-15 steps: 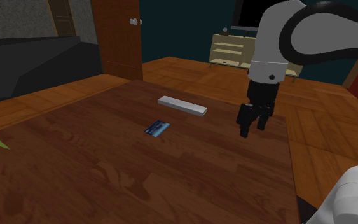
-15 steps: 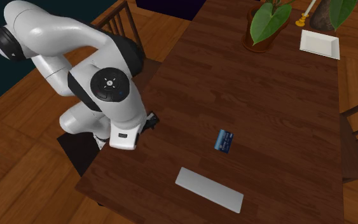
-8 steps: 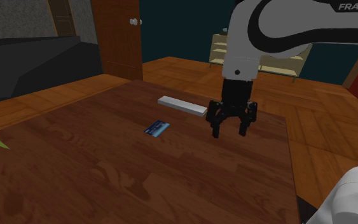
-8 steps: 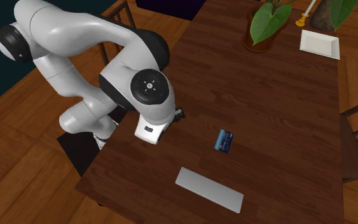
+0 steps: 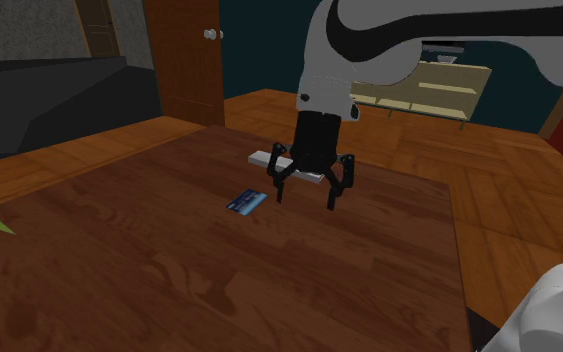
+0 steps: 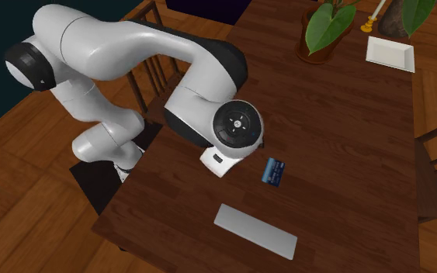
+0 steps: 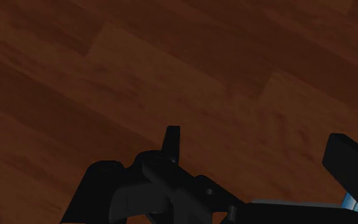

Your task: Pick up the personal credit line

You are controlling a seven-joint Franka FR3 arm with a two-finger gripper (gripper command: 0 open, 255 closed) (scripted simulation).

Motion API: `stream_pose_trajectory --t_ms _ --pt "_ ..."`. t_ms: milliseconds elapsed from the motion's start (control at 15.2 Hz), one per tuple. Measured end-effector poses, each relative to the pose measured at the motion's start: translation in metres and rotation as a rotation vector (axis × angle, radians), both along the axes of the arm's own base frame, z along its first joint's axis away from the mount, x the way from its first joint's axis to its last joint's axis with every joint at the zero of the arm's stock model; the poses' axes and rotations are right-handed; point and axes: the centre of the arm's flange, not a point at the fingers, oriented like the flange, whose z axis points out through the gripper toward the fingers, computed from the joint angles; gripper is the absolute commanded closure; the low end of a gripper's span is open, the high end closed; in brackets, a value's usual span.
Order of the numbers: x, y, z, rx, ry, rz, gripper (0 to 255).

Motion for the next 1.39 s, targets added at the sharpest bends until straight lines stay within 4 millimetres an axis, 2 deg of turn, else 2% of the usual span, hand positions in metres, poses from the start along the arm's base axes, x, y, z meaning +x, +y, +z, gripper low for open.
stream_pose_trajectory --t_ms 198,594,792,1188,1254,1386 --pt "0.03 0.019 0.0 0.028 0.049 -0.122 0" --pt "0.1 0.039 -0.005 0.083 0.149 -0.367 0" --pt "0.107 0.04 -0.011 0.091 0.167 -0.408 0" --pt "0.108 0.039 -0.042 0.092 0.17 -0.414 0" --pt "0.108 0.039 -0.044 0.092 0.17 -0.414 255" --pt "0.109 0.04 -0.045 0.092 0.17 -0.414 255"
